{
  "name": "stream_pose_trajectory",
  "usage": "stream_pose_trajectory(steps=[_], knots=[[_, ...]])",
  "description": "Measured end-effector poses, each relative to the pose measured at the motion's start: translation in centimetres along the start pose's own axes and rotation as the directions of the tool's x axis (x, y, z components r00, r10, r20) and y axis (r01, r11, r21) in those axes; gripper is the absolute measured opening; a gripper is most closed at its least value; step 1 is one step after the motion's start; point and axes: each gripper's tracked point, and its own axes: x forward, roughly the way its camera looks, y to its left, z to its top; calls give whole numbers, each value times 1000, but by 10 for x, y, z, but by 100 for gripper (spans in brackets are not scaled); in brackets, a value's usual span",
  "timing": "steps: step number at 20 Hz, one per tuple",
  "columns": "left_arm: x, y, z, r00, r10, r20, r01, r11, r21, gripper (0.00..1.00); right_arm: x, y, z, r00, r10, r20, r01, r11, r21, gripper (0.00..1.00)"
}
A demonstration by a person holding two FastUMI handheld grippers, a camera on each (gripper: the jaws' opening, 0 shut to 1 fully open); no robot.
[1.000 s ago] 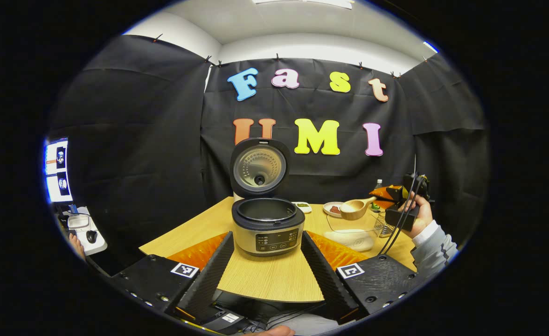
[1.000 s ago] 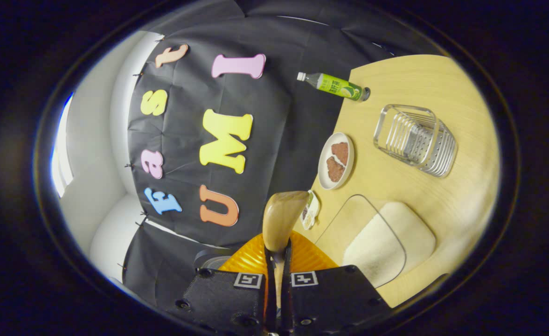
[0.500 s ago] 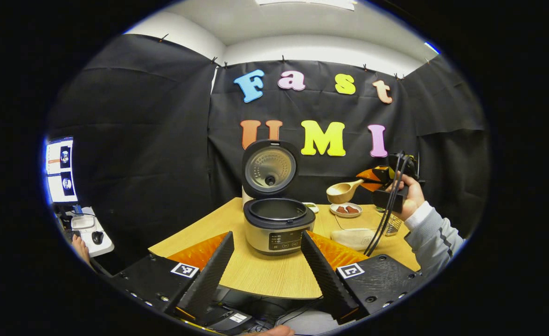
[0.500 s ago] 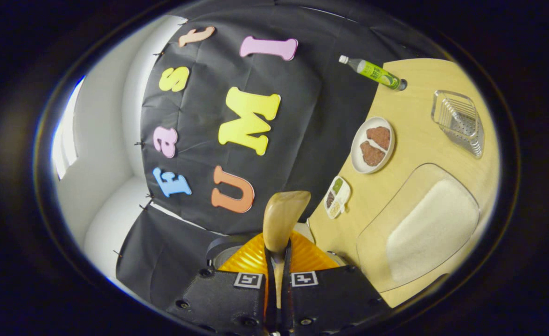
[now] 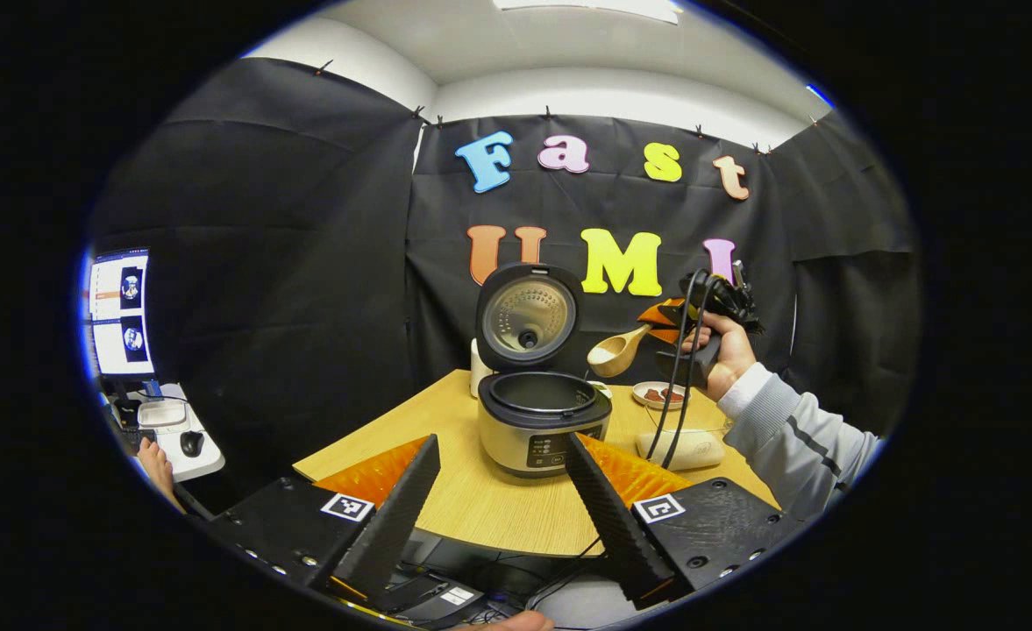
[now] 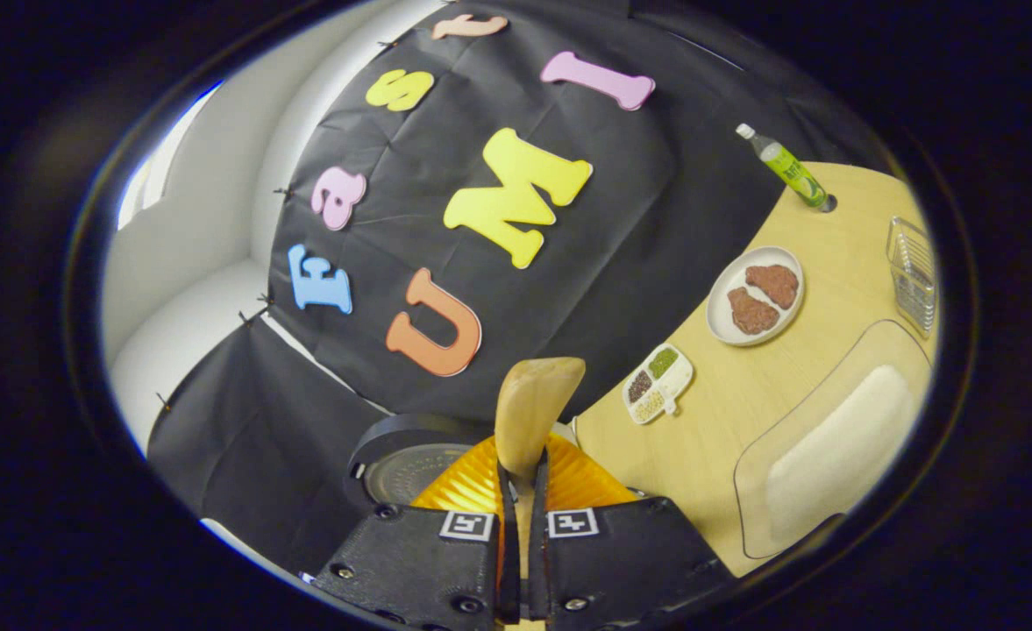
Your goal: Close the left gripper, press the button to open the rice cooker; take a wooden spoon from the chopstick holder with the right hand, scoop a spoonful of rice and pour it into the rice cooker, then put the wooden spoon back into the chopstick holder.
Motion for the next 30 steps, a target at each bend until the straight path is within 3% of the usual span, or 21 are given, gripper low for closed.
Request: stream_pose_trajectory(steps=[6,9,15,17,21,26,28,30], knots=[[-5,14,0,1000,6,10,-6,1000,-7,92,16,24,-21,1000,-17,21,22,966,-257,9],[-6,16,-1,1000,8,8,-8,1000,-14,92,19,34,-36,1000,-12,9,14,917,-400,9],[-2,17,-4,1000,5,4,-5,1000,-11,92,24,57,-71,999,37,-32,-48,738,-673,9],[-4,18,-4,1000,5,4,-5,1000,-10,93,21,66,-82,998,51,-45,-68,645,-761,9],[-3,16,-4,1000,6,3,-6,1000,-7,93,15,80,-105,997,66,-49,-73,426,-902,9],[-2,19,-7,1000,20,-1,-20,1000,-14,93,11,83,-124,998,59,-36,-49,228,-972,9],[-2,18,-6,1000,22,-7,-22,999,-26,93,13,82,-129,998,61,-34,-46,192,-980,7],[-1,19,-4,1000,30,-5,-30,999,-31,93,12,83,-128,997,70,-34,-49,215,-975,9]])
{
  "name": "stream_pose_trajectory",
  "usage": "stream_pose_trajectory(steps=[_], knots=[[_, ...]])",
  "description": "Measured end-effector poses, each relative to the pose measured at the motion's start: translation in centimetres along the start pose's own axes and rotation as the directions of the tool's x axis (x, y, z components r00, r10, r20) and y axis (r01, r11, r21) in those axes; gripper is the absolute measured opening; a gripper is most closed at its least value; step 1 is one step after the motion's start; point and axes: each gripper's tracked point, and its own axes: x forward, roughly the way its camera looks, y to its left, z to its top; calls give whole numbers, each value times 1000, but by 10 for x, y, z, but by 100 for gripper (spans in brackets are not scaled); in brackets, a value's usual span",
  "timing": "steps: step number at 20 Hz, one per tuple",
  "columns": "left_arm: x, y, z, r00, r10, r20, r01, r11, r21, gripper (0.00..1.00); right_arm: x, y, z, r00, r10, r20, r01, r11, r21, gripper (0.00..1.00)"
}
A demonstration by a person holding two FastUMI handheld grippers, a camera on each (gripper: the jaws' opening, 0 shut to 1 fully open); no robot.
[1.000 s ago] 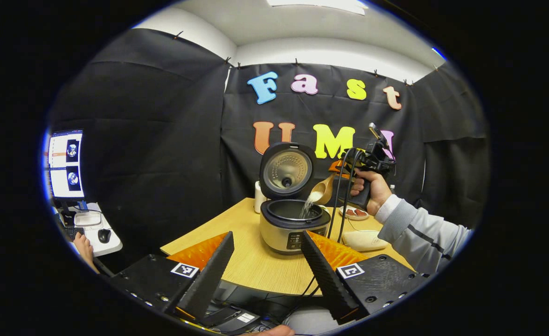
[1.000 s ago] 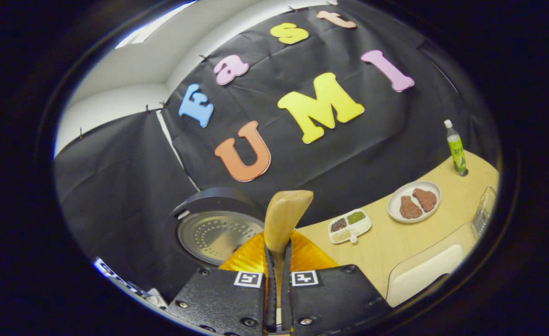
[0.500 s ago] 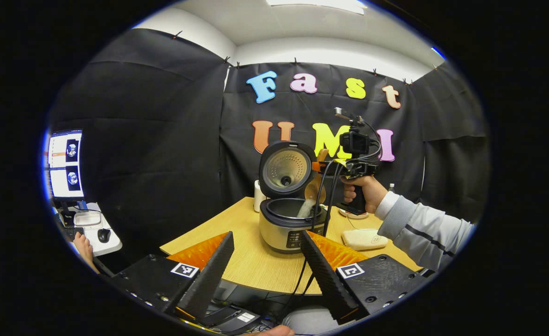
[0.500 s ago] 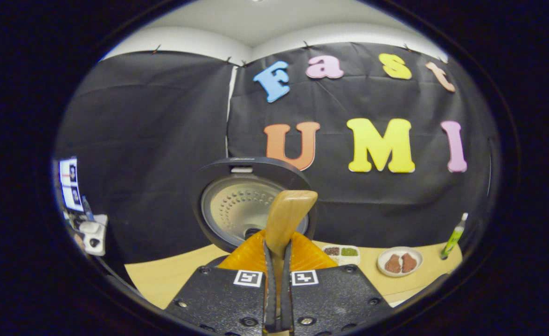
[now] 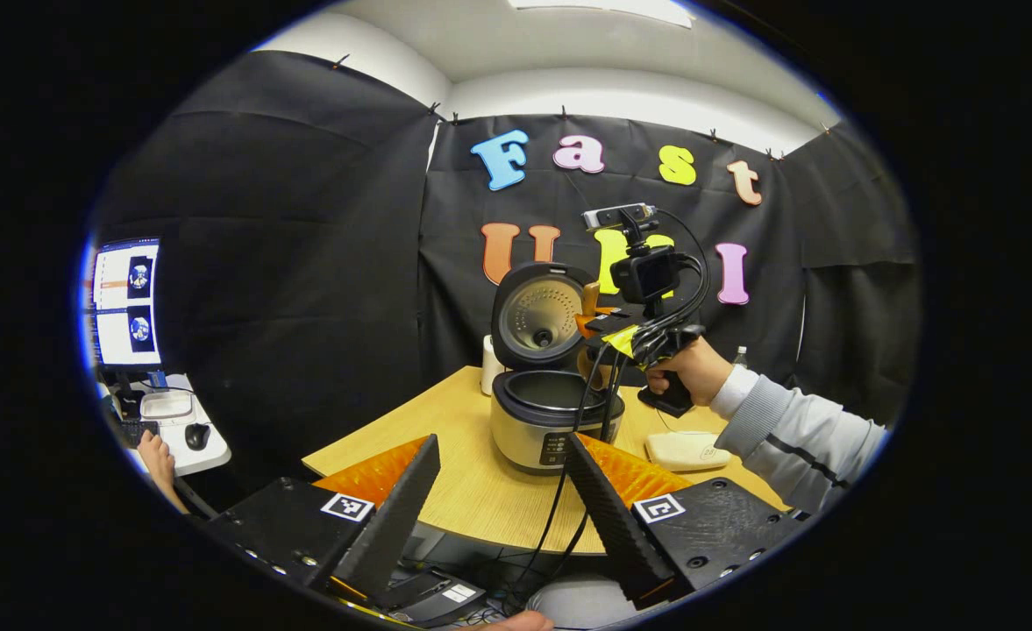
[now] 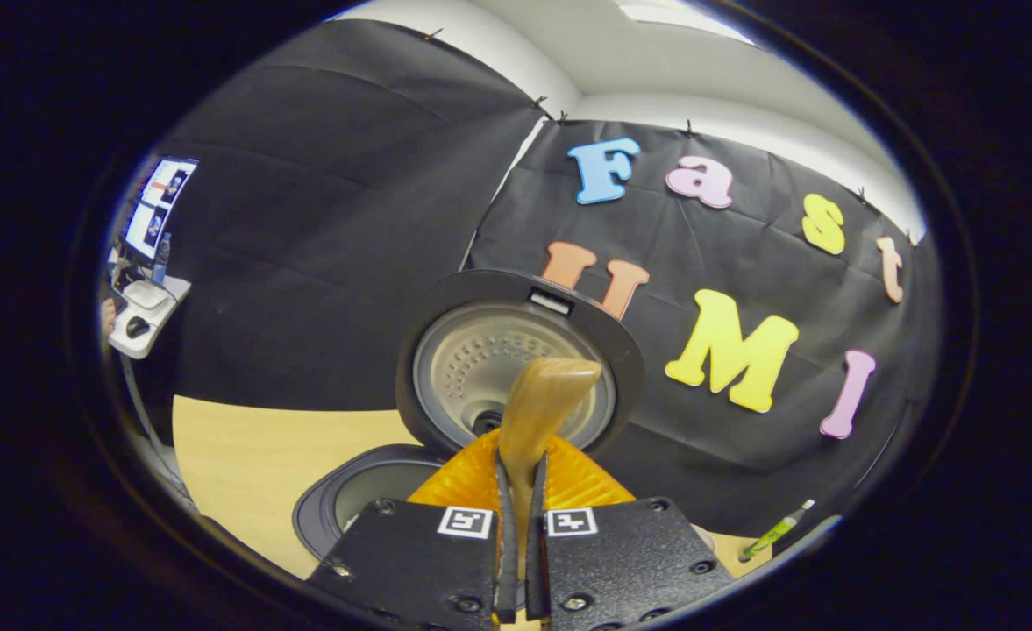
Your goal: Close the left gripper, press the button to open the rice cooker; take a wooden spoon from the chopstick holder with the right hand, scoop a spoonful of rice and pour it into the rice cooker, then put the wooden spoon back into the chopstick holder.
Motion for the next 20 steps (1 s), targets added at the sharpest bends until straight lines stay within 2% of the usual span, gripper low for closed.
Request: stream_pose_trajectory(steps=[5,8,11,15,20], knots=[[1,-2,2,1000,18,-8,-18,1000,8,93,-34,-32,26,997,-48,55,40,990,137,9],[-1,-9,5,1000,18,-6,-18,1000,17,93,-65,-77,37,992,-97,79,81,979,187,9],[-2,-21,10,1000,10,3,-10,1000,22,93,-101,-125,28,988,-141,63,120,956,266,9],[1,-35,21,999,-6,32,5,1000,30,92,-144,-206,-7,970,-241,21,221,919,326,10],[8,-45,22,999,-10,41,9,1000,26,92,-164,-293,-82,934,-351,-70,352,865,356,10]])
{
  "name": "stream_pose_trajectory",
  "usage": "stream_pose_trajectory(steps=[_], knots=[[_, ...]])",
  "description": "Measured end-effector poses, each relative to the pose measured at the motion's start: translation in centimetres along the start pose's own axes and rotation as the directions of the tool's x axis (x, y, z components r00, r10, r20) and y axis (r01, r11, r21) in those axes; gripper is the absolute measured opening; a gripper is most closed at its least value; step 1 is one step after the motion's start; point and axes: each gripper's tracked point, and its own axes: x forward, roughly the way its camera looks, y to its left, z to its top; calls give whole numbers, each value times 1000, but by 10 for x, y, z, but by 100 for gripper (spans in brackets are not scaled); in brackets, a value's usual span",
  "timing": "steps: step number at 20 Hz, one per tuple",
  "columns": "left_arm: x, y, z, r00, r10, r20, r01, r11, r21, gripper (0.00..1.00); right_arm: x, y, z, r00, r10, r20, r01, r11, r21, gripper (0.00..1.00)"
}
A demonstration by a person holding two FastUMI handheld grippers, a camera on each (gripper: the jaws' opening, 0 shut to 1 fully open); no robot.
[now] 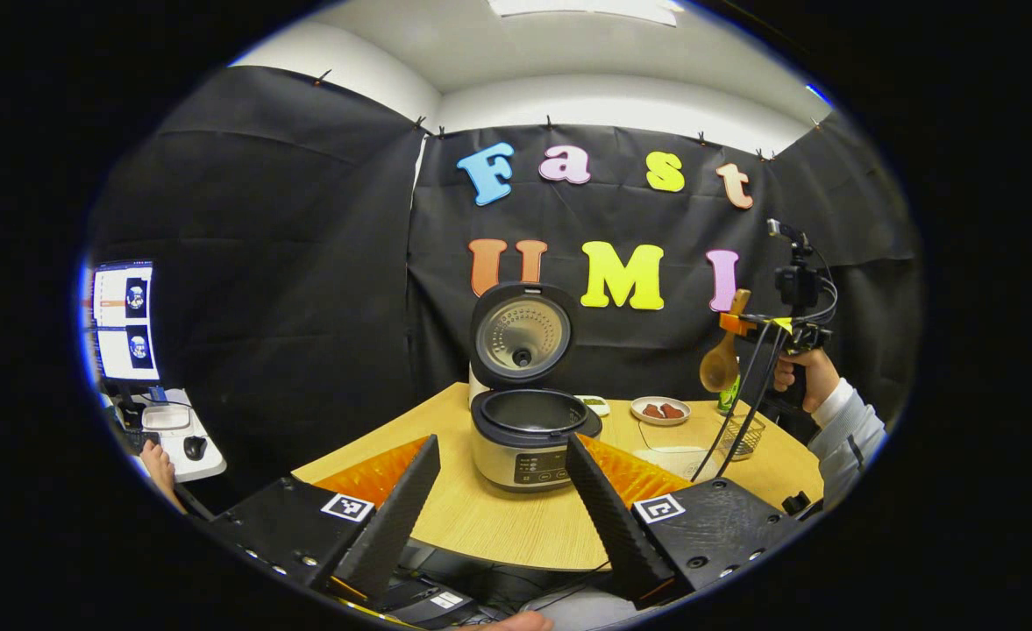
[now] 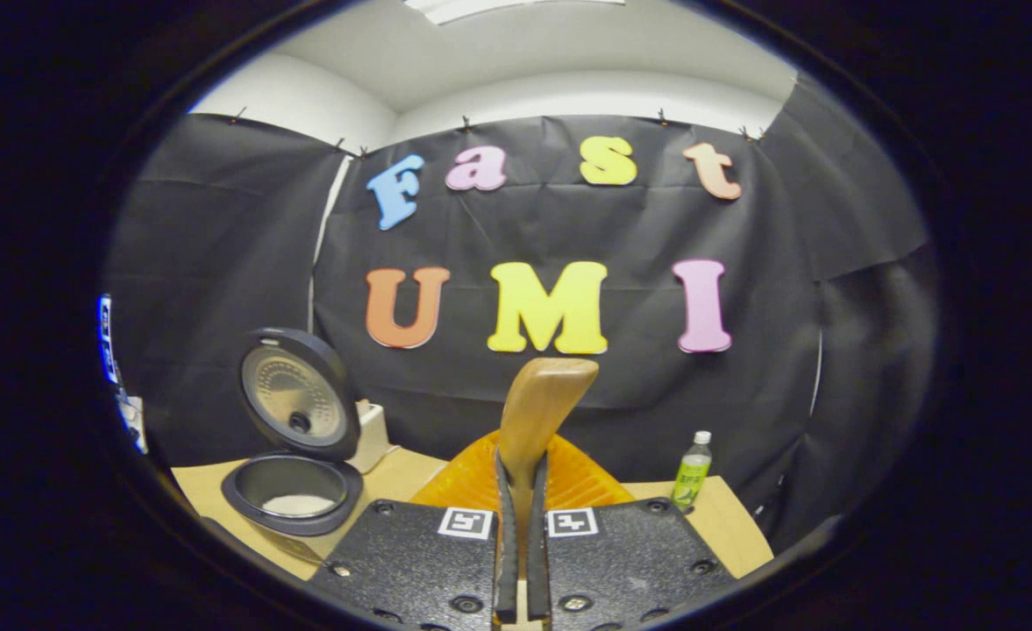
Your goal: Close the left gripper, press the button to open the rice cooker; take a wooden spoon from the chopstick holder with the right hand, scoop a spoonful of rice and pour it into the rice cooker, then put the wooden spoon back into the chopstick holder.
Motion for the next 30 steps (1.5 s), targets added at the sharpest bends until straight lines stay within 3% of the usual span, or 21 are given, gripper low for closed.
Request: stream_pose_trajectory(steps=[6,12,17,23,28,29,30], knots=[[8,-5,-3,1000,9,-13,-8,999,35,93,17,-82,-46,993,-110,-46,110,994,11,10],[20,-15,-3,1000,7,-12,-7,1000,27,92,26,-135,-83,981,-188,-57,188,982,3,10],[42,-31,0,1000,-2,-5,3,1000,29,92,37,-159,-139,972,-187,-141,202,974,104,11],[77,-46,3,1000,-8,-24,8,1000,27,93,42,-164,-182,966,-130,-224,177,962,206,14],[96,-51,24,1000,-13,-22,13,1000,1,93,38,-171,-171,973,-136,-186,172,967,188,25],[101,-52,32,1000,-11,-16,11,1000,3,93,32,-177,-162,974,-160,-162,187,967,172,31],[107,-49,40,1000,-5,-9,6,1000,12,92,26,-184,-155,969,-197,-146,218,964,150,46]])
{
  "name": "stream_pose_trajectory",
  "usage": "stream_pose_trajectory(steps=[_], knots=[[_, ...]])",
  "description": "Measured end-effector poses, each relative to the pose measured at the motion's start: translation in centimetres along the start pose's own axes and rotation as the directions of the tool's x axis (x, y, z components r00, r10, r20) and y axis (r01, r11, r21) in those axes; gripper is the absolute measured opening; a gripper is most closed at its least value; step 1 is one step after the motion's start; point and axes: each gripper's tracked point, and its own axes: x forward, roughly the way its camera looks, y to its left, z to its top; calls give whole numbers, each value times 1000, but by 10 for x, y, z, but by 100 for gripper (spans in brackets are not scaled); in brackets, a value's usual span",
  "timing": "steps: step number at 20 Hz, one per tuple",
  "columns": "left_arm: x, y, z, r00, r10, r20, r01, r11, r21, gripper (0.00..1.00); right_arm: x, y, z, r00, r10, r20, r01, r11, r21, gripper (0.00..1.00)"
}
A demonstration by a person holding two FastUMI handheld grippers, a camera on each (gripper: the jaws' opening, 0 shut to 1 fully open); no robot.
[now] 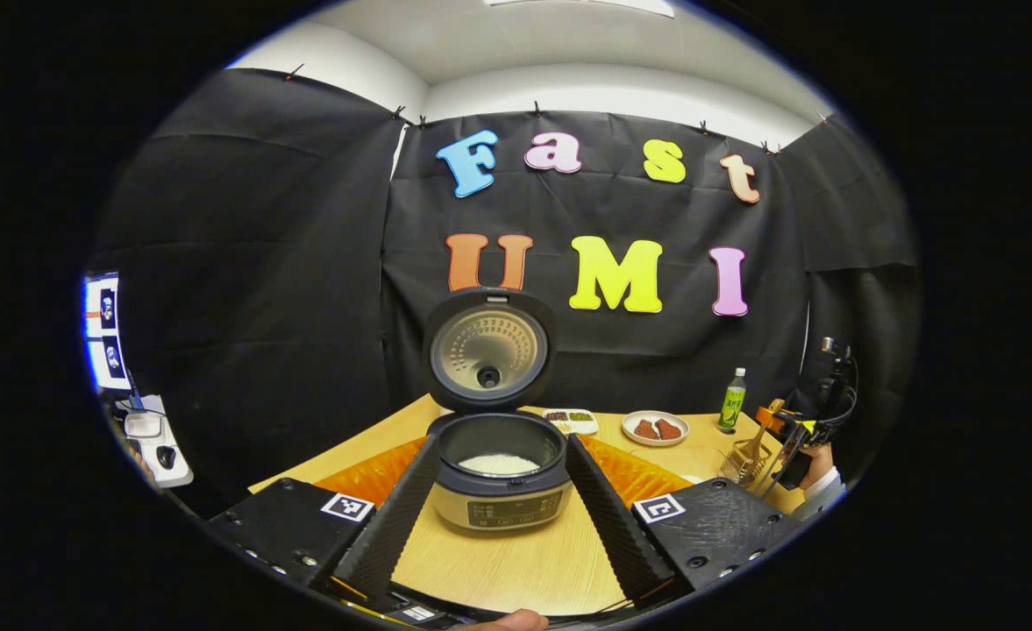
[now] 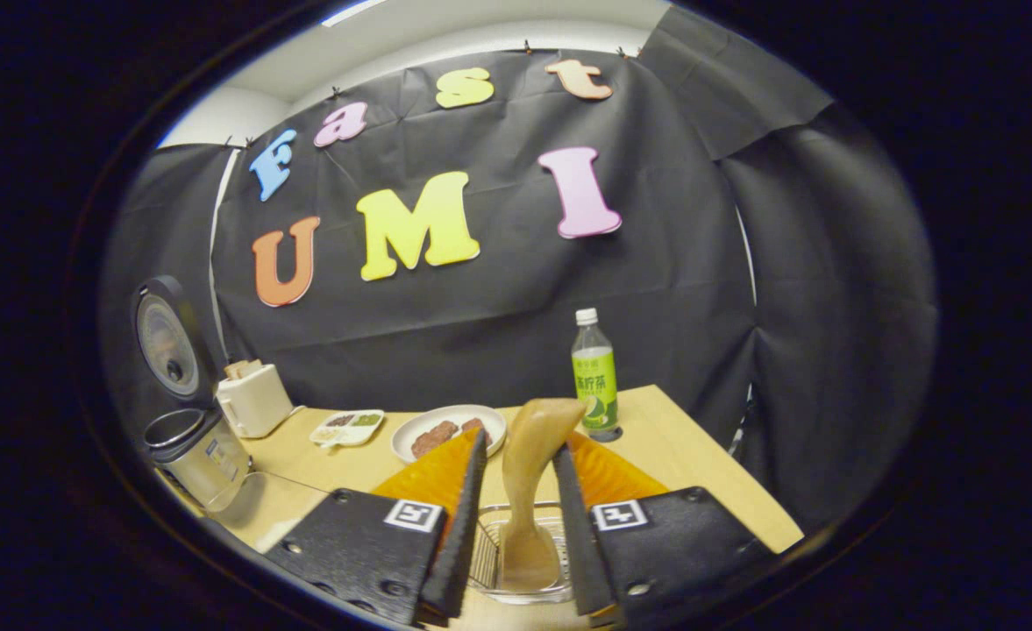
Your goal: Close the left gripper, press the button to open the rice cooker; take a wooden spoon from the chopstick holder with the right hand, scoop a spoonful of rice and pour it into the rice cooker, then put the wooden spoon back into the chopstick holder.
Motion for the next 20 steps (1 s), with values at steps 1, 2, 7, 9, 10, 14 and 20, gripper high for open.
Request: stream_pose_trajectory(steps=[1,2,7,9,10,14,20], knots=[[6,5,7,1000,12,4,-12,1000,7,92,-6,-4,8,1000,-17,19,18,1000,-12,60],[14,10,14,1000,24,8,-24,1000,11,92,-18,-2,14,999,-17,36,17,1000,-20,72],[47,22,50,999,48,7,-48,999,-7,92,-80,-18,39,994,-100,52,101,995,-20,100],[66,26,69,999,52,17,-52,999,-9,92,-116,-10,40,996,-88,30,88,996,-17,100],[77,27,78,999,50,14,-50,999,-6,93,-133,-8,43,996,-85,34,86,996,-26,100],[125,26,95,999,37,-2,-37,999,-3,93,-189,1,54,996,-55,66,59,997,-57,100],[202,30,127,997,56,55,-57,998,17,94,-236,10,41,998,35,55,-33,999,-43,99]])
